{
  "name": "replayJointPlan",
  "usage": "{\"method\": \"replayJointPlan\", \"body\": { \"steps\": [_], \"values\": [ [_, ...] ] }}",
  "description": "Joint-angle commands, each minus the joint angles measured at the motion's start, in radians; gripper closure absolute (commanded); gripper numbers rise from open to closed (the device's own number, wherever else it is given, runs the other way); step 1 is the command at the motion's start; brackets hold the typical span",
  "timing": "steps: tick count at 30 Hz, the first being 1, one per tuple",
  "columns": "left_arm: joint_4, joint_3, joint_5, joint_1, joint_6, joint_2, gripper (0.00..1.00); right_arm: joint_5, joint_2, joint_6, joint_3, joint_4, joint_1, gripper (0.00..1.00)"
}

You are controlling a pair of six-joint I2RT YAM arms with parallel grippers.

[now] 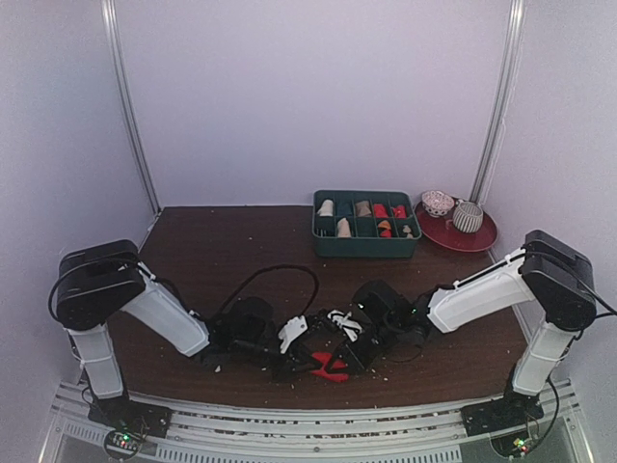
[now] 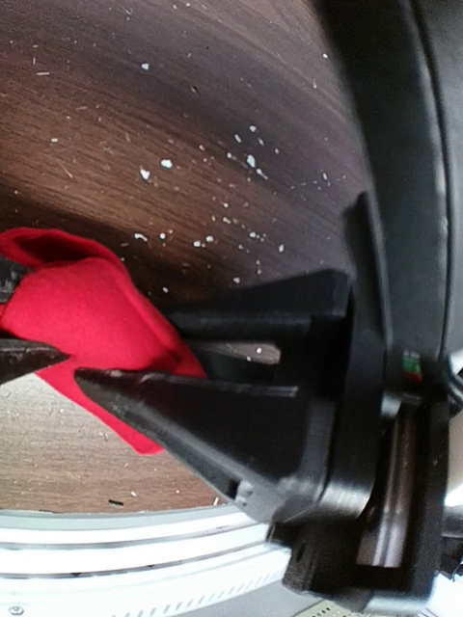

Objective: Roll the socks
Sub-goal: Pick up the pair of socks from the center of the board.

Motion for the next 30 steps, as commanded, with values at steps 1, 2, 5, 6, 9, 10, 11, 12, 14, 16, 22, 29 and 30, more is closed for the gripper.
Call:
{"method": "replayJointPlan", "body": {
  "steps": [1, 2, 5, 6, 9, 10, 11, 12, 14, 16, 22, 29, 30],
  "values": [
    [-0.236, -0.028, -0.063, 0.002, 0.015, 0.063, 1.0, -0.002, 0.059, 0.019, -0.007, -0.041, 0.025, 0.95],
    [-0.238, -0.025, -0.072, 0.002, 0.015, 0.054, 1.0, 0.016, 0.057, 0.029, -0.011, -0.035, 0.023, 0.97],
    [-0.288, 0.004, -0.13, 0.001, 0.027, -0.025, 0.76, 0.068, 0.034, 0.063, -0.024, -0.019, 0.006, 1.0],
    [-0.314, 0.012, -0.159, 0.001, 0.035, -0.067, 0.68, 0.081, 0.015, 0.07, -0.025, -0.018, -0.006, 1.0],
    [-0.387, 0.024, -0.268, 0.015, 0.061, -0.213, 0.44, 0.121, -0.057, 0.072, -0.011, -0.054, -0.052, 1.0],
    [-0.41, 0.027, -0.293, 0.027, 0.067, -0.261, 0.31, 0.128, -0.08, 0.067, 0.006, -0.077, -0.072, 1.0],
    [-0.432, 0.029, -0.317, 0.042, 0.071, -0.313, 0.23, 0.137, -0.108, 0.057, 0.035, -0.103, -0.092, 1.0],
    [-0.452, 0.03, -0.333, 0.064, 0.074, -0.359, 0.17, 0.149, -0.132, 0.047, 0.063, -0.13, -0.115, 1.0],
    [-0.481, 0.034, -0.369, 0.091, 0.077, -0.448, 0.03, 0.184, -0.182, 0.027, 0.125, -0.179, -0.166, 1.0],
    [-0.5, 0.037, -0.408, 0.114, 0.067, -0.511, 0.02, 0.238, -0.212, 0.009, 0.196, -0.225, -0.222, 1.0],
    [-0.515, 0.058, -0.496, 0.157, 0.024, -0.588, 0.02, 0.343, -0.155, -0.044, 0.433, -0.325, -0.403, 1.0],
    [-0.532, 0.092, -0.511, 0.179, 0.025, -0.592, 0.02, 0.429, 0.083, -0.011, 0.675, -0.349, -0.538, 1.0],
    [-0.534, 0.094, -0.513, 0.179, 0.027, -0.586, 0.02, 0.434, 0.118, -0.001, 0.704, -0.35, -0.54, 1.0]
  ]
}}
